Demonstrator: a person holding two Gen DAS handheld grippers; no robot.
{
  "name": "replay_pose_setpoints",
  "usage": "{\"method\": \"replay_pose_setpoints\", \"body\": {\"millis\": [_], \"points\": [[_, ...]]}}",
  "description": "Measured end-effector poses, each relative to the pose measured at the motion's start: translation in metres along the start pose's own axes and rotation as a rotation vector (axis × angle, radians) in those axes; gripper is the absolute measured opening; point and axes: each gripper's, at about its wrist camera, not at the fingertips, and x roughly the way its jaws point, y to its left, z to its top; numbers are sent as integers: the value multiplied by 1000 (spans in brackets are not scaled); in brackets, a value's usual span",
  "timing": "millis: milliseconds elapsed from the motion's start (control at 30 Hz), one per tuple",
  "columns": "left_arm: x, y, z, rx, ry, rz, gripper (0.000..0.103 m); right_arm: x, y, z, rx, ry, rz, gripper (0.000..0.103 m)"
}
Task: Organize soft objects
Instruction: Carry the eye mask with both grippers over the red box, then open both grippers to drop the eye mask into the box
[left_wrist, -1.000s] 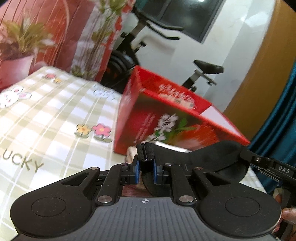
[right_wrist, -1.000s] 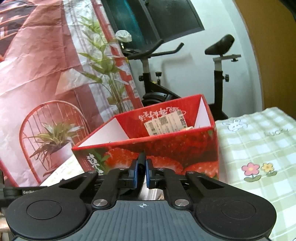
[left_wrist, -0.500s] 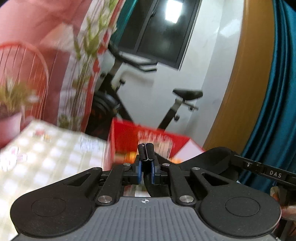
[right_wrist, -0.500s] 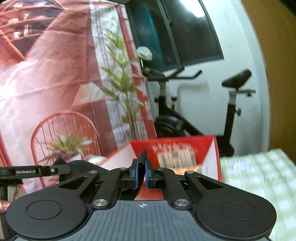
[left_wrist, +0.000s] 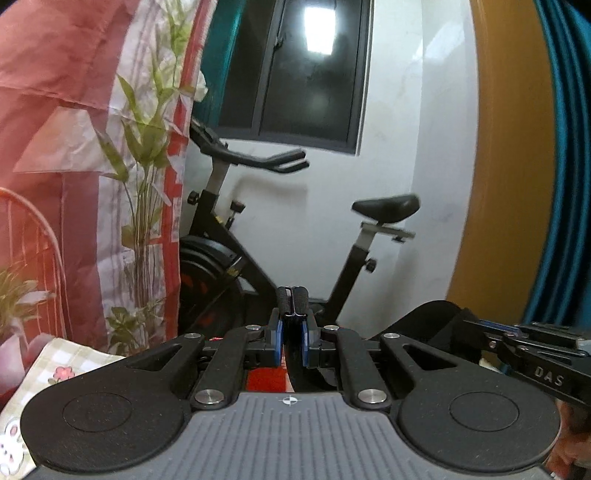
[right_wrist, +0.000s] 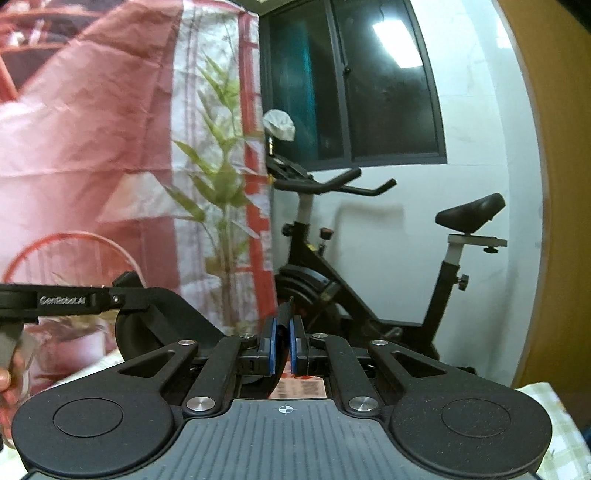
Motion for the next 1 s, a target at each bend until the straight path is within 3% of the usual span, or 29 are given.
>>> {"method": "replay_pose_setpoints", "body": {"millis": [200, 500, 767, 800, 867, 900, 933, 1000], "points": [[39, 2, -3, 50, 77, 49, 11, 40, -3, -17, -63, 73, -54, 7], [74, -1, -37, 120, 285, -20, 11, 70, -13, -58, -38, 258, -74, 7], [79, 1, -49, 132, 338, -35, 12, 73, -16, -73, 2, 302, -91, 7], [80, 1, -48, 134, 338, -36, 16, 72, -16, -73, -1, 299, -99, 8], [78, 4, -46, 131, 334, -31, 41, 69, -17, -73, -9, 289, -130, 19], [77, 3, -44, 125, 328, -30, 65, 67, -17, -72, -11, 281, -147, 22], [74, 4, -42, 117, 312, -32, 75, 66, -17, -70, -12, 275, -168, 27], [65, 5, -38, 114, 278, -36, 76, 60, -17, -69, -11, 262, -189, 31]]}}
